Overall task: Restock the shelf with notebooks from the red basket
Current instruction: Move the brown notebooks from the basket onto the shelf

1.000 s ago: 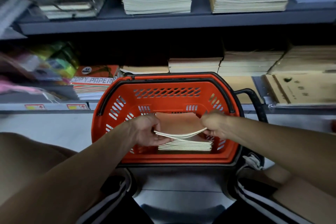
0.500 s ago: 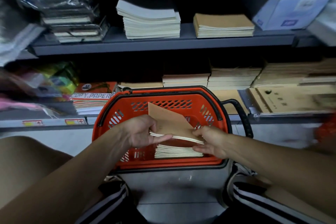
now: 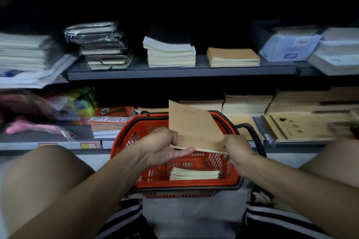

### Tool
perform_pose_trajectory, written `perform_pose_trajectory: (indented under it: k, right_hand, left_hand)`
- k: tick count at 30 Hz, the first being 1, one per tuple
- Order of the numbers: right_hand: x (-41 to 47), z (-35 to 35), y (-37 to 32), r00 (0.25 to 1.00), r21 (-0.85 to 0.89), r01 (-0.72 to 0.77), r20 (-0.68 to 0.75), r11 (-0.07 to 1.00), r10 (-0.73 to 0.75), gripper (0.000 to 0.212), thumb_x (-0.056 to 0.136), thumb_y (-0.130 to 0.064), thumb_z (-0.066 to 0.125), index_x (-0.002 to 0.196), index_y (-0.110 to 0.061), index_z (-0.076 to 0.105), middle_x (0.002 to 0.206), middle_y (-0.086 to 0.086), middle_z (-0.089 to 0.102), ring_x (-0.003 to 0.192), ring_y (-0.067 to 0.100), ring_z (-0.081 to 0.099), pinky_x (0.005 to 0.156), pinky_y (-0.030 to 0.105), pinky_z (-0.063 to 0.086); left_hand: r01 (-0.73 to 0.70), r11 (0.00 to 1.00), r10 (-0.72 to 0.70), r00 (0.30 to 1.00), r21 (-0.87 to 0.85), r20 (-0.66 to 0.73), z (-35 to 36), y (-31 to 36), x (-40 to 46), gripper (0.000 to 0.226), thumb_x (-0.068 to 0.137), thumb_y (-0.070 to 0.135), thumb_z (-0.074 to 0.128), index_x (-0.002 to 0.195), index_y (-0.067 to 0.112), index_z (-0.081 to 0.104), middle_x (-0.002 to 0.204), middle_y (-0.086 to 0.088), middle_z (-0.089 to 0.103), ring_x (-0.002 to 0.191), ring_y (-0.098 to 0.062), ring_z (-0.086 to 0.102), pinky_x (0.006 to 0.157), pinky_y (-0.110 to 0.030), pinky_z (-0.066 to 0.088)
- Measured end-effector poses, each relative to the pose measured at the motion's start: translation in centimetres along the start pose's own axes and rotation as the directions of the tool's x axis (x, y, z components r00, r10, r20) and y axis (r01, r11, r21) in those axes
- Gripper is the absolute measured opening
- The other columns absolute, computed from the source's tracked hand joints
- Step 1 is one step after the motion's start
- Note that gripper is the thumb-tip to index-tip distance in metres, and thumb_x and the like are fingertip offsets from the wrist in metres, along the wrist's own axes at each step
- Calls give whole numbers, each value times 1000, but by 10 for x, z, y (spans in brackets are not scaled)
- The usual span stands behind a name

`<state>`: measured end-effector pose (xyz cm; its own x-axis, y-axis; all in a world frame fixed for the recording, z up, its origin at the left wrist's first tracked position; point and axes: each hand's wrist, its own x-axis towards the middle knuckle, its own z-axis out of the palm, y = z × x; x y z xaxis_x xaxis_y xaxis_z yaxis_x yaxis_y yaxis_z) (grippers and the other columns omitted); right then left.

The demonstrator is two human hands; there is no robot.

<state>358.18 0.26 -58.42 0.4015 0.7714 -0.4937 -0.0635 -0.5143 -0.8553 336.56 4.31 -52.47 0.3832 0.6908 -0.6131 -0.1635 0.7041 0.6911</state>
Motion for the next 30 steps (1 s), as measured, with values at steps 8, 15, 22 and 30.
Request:
perform_pose_trajectory:
  k: [8,15,22,30]
  right_hand:
    - [-37,-20,-38,956,108,292,0,950,-294,42,98,4,42,102,-14,80,88,16,80,78,40,76,76,61,62]
    - [-38,-41,-71,890,71,438,-174,896,-422,33,99,-11,48,99,-24,79,89,-10,80,89,18,75,81,42,60]
    - [-28,-53,-97,804,40,568,-237,822,-545,25,95,-10,62,91,-30,78,90,-19,79,92,9,73,82,34,59]
    - [-7,-57,-124,761,77,610,-333,788,-557,36,91,-2,60,83,-33,75,80,-25,76,71,-1,69,65,19,53]
  left_hand:
    - [-166,986,165,986,-29,-18,42,10,-16,28,103,-7,44,124,1,60,129,-20,64,115,-43,64,75,-53,64]
    - [-295,953,294,955,-69,-26,73,17,-14,32,102,-9,42,130,2,54,130,-22,65,114,-41,65,64,-47,63]
    - [-414,910,415,908,35,-61,106,41,-16,19,103,-7,44,117,5,46,125,-19,59,109,-40,65,63,-48,64]
    - [-488,847,519,845,213,-126,129,63,11,21,103,-4,42,120,8,43,125,-12,55,102,-32,65,67,-46,65]
